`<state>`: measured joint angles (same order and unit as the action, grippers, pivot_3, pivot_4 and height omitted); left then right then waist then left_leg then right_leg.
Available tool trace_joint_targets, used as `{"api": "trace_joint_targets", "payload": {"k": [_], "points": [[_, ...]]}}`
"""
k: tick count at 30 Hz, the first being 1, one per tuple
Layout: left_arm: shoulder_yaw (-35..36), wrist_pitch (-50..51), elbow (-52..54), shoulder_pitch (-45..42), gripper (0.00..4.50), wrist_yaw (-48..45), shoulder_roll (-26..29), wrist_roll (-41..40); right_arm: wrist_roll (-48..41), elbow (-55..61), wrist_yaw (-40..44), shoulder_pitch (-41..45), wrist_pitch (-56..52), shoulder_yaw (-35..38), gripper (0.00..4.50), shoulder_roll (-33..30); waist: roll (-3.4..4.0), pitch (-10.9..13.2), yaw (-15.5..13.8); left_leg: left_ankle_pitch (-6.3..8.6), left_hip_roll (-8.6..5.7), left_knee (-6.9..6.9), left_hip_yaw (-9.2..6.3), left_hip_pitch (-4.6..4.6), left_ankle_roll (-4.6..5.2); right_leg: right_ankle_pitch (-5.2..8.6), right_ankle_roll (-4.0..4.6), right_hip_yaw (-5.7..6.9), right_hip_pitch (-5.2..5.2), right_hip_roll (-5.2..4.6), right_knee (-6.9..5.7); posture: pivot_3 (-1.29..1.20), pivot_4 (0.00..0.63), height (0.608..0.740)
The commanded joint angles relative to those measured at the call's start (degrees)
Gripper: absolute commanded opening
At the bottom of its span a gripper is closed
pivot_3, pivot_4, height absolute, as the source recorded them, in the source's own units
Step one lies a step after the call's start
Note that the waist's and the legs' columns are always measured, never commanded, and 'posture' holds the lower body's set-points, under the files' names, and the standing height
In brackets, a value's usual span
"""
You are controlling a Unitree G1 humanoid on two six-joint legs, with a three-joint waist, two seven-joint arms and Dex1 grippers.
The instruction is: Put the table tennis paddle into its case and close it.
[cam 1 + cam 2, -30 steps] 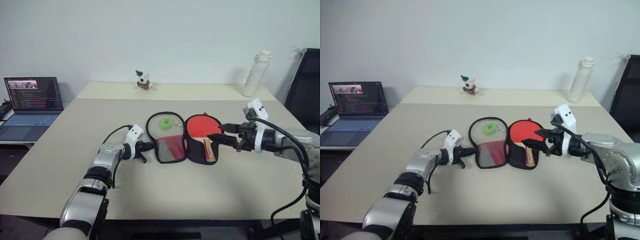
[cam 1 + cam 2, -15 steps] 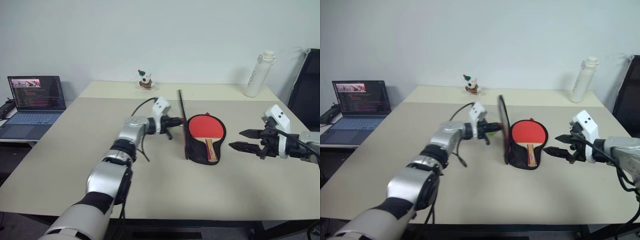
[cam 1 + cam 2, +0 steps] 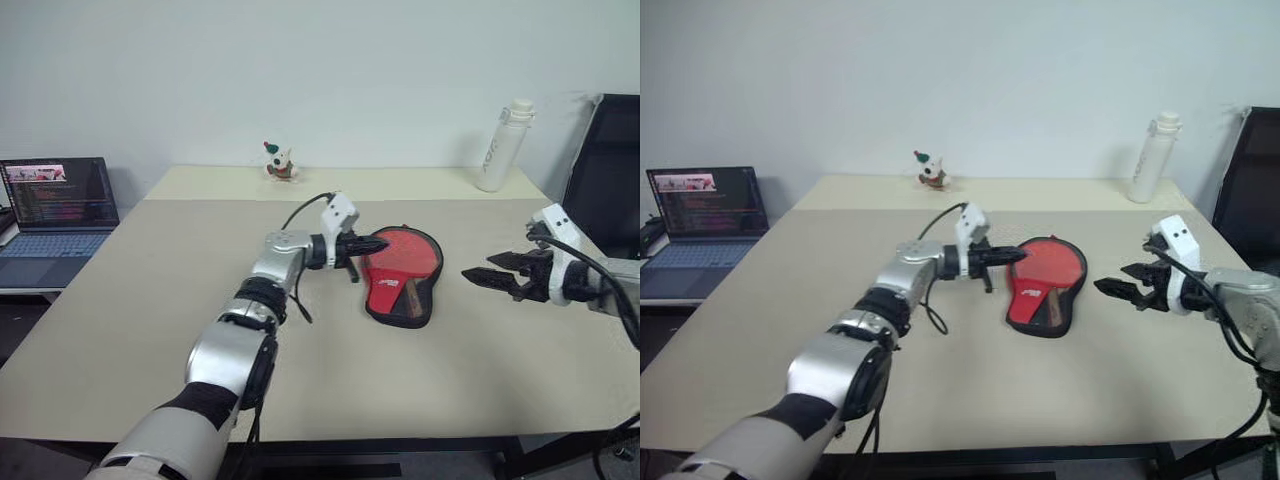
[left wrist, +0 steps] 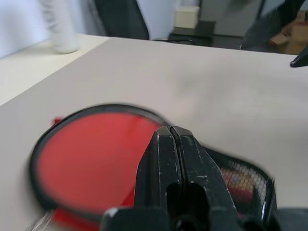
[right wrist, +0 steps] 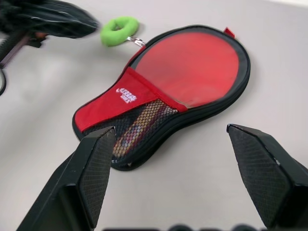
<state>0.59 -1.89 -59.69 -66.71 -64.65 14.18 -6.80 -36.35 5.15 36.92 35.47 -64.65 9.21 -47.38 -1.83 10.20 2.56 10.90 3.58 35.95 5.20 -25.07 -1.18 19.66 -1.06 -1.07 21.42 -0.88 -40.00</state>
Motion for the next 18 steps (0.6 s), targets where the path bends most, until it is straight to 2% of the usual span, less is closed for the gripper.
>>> {"api": "trace_joint_targets", "payload": {"k": [1, 6, 10, 14, 18], "points": [[1.44, 6.55, 16.02, 7.87, 0.00, -2.70, 3.79, -4.18, 3.19, -4.92, -1.57, 2.70, 2.44, -1.99, 4.48, 2.43, 0.02, 0.00, -0.10, 0.00, -0.01, -0.01, 0.00, 0.00, -0.01, 0.00, 0.00, -0.01, 0.01, -0.01, 0.00, 0.00, 0.150, 0.740], [3.15, 21.09, 44.02, 22.89, 0.00, -2.64, 10.80, -11.46, 8.11, -15.65, -4.93, 7.09, 4.84, -4.88, 4.48, 8.95, 0.02, 0.01, -0.61, -0.01, -0.02, 0.03, -0.02, -0.03, -0.01, 0.00, 0.01, -0.02, 0.01, -0.12, -0.02, 0.00, 0.150, 0.740], [6.04, 32.13, 58.99, 29.63, 0.00, -2.02, 16.76, -18.92, 10.08, -24.98, -7.61, 11.34, 6.55, -3.58, 4.48, 14.39, 0.02, 0.01, -0.73, -0.02, -0.01, 0.12, -0.16, -0.02, -0.01, -0.01, 0.01, -0.02, -0.07, -0.12, -0.11, 0.00, 0.150, 0.740], [7.67, 37.84, 66.39, 34.14, 0.00, -1.48, 22.39, -22.80, 12.35, -31.96, -7.95, 13.85, 9.02, -4.25, 4.48, 16.96, 0.03, 0.00, -1.07, -0.01, -0.08, 0.13, -0.26, 0.02, 0.00, -0.01, 0.01, 0.05, -0.22, -0.15, -0.06, 0.00, 0.150, 0.740], [8.89, 39.39, 69.19, 36.69, 0.00, -0.07, 26.16, -24.01, 15.56, -39.84, -8.89, 16.21, 13.56, -4.84, 4.48, 18.81, 0.03, 0.00, -0.74, -0.01, -0.07, 0.12, -0.26, 0.05, 0.01, -0.01, 0.01, 0.04, -0.22, -0.14, -0.07, 0.00, 0.150, 0.740]]}}
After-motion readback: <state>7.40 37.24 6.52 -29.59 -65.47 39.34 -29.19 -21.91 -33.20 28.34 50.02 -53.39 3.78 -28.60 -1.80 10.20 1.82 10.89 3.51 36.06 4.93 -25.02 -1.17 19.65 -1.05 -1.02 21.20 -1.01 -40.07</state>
